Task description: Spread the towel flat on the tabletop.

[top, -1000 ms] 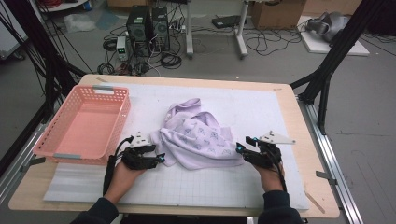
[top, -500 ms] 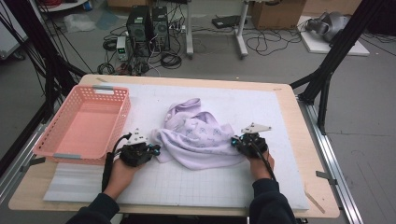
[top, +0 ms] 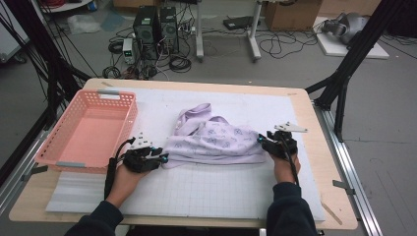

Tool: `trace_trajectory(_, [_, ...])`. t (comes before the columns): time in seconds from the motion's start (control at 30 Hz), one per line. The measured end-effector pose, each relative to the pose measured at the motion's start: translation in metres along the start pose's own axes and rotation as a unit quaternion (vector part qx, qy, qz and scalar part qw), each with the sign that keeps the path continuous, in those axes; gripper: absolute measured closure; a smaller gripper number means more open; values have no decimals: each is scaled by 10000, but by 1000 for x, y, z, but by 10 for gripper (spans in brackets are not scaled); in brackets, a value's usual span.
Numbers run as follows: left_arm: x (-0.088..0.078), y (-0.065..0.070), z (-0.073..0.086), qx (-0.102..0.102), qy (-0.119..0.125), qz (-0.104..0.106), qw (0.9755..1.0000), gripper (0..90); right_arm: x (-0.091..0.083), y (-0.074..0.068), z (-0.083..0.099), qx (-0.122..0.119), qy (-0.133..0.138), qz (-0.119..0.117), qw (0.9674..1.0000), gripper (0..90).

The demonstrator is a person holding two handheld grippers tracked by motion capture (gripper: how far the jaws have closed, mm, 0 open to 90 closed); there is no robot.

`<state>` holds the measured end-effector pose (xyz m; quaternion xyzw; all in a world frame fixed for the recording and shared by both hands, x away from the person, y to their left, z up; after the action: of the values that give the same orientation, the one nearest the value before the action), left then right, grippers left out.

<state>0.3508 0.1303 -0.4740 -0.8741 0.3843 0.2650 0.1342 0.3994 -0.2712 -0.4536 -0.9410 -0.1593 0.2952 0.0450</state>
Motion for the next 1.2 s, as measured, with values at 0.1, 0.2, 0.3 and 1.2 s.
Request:
trace_trajectory(0.1, [-4,3,3,-9,41,17,10000,487,-21,3,9,-142,24,-58,9999,566])
trace_trajectory(0.2, [-5,4,7,-22,1,44,10000,476,-33,6,24,-238,-83,-114,9996,566])
trace_trajectory(0.3, [1,8,10,-103,-59,157,9998,467,-31,4,42,-237,-320,-293,9988,564])
trace_trajectory(1.2, [5,28,5,23,-43,34,10000,837,-23,-21,60,-492,-918,-716,9920,848])
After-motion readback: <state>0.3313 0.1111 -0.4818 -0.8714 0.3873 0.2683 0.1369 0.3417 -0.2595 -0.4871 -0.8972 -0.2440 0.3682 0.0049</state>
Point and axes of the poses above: each handheld gripper's, and its own axes: x roughly forward along the jaws, z roughly out of its underside, y roughly to its right, the point moved 6 cm from there along x, roughly forward along the jaws, and after that the axes turned 10 degrees about x, right-handed, at the moved point
